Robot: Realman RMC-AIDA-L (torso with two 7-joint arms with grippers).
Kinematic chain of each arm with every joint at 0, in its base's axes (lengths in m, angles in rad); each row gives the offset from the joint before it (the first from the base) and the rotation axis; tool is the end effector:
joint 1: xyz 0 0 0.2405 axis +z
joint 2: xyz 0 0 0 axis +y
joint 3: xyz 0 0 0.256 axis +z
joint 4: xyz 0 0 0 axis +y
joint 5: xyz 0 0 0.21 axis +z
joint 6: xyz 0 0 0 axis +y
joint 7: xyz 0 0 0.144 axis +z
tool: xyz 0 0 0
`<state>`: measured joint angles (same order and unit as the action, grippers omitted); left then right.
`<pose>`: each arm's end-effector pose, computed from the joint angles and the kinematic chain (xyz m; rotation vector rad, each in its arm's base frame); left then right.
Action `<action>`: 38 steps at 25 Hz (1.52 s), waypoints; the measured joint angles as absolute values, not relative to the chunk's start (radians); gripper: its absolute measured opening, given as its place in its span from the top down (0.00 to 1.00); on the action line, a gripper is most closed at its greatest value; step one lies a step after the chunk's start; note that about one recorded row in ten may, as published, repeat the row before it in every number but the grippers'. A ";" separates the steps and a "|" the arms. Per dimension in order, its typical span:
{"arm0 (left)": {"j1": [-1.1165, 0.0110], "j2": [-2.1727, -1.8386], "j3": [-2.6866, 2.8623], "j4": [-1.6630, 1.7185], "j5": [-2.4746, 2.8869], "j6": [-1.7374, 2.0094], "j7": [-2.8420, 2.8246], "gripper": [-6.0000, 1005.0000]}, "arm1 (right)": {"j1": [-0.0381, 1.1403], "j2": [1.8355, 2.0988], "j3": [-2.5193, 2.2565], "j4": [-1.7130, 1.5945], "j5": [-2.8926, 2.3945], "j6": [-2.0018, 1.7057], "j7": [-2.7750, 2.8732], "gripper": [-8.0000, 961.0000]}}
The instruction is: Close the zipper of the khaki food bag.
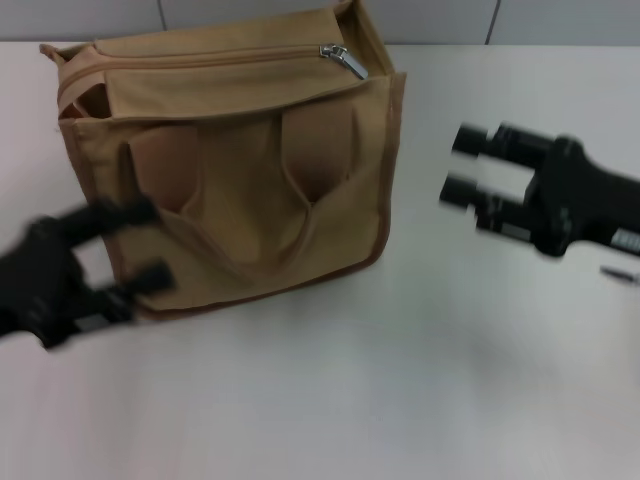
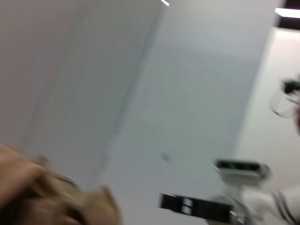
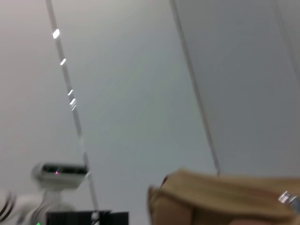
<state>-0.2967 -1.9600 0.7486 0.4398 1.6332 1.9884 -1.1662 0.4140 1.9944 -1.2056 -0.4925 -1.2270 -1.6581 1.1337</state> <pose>-0.2942 0.2312 0.0460 -2.6049 -0.5454 -1.3128 0.2401 0.2969 0.0024 -2.6164 0.4059 1.2450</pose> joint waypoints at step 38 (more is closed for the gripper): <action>-0.335 -2.020 0.934 0.416 1.820 1.760 -1.015 0.20 | 0.465 2.079 -1.216 -0.400 -1.613 -1.578 0.961 0.34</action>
